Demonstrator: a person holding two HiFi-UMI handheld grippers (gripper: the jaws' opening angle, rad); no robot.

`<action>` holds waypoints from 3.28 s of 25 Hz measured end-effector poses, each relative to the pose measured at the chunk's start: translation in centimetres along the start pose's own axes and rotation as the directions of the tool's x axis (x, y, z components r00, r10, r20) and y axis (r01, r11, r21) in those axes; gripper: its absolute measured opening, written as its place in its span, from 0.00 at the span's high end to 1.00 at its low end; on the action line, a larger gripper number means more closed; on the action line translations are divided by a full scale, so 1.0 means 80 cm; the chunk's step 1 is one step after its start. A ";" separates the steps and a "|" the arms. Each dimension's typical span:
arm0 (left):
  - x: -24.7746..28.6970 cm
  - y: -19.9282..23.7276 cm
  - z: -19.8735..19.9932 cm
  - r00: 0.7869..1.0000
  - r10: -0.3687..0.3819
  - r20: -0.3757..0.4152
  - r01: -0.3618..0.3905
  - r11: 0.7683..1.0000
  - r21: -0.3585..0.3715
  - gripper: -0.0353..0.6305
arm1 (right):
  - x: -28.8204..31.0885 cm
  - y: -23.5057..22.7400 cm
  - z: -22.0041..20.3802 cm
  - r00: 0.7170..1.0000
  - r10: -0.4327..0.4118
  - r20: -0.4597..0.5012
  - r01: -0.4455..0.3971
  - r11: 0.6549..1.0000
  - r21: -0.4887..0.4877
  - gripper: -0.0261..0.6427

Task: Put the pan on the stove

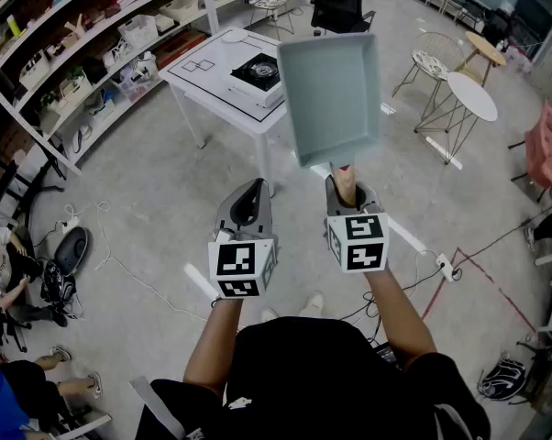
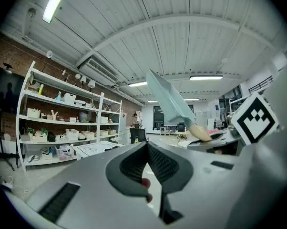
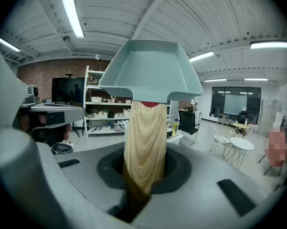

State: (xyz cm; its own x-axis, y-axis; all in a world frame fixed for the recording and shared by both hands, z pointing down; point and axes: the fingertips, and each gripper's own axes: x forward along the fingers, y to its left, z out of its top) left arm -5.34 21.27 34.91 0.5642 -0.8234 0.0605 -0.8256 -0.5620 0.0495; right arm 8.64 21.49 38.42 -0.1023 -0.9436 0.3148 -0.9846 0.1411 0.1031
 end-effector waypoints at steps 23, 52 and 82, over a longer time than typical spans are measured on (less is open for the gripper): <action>0.030 -0.045 -0.006 1.000 0.024 -0.006 -0.023 1.000 0.008 0.93 | 0.000 -0.049 -0.008 0.999 0.041 0.002 -0.041 0.999 0.026 0.89; 0.105 -0.067 -0.028 0.995 0.095 -0.027 -0.095 0.995 0.008 0.93 | 0.068 -0.111 -0.017 0.991 0.130 -0.019 -0.130 0.992 0.007 0.89; 0.271 0.118 0.005 0.997 0.072 -0.028 -0.073 0.997 -0.017 0.93 | 0.293 -0.085 0.078 0.993 0.112 -0.038 -0.112 0.994 0.001 0.89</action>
State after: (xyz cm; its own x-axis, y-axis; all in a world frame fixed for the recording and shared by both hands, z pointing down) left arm -0.91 -1.94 36.28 0.5031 -0.8594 0.0914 -0.8642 -0.4993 0.0624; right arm 12.03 -3.46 39.21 -0.2063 -0.9099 0.3598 -0.9671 0.2455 0.0665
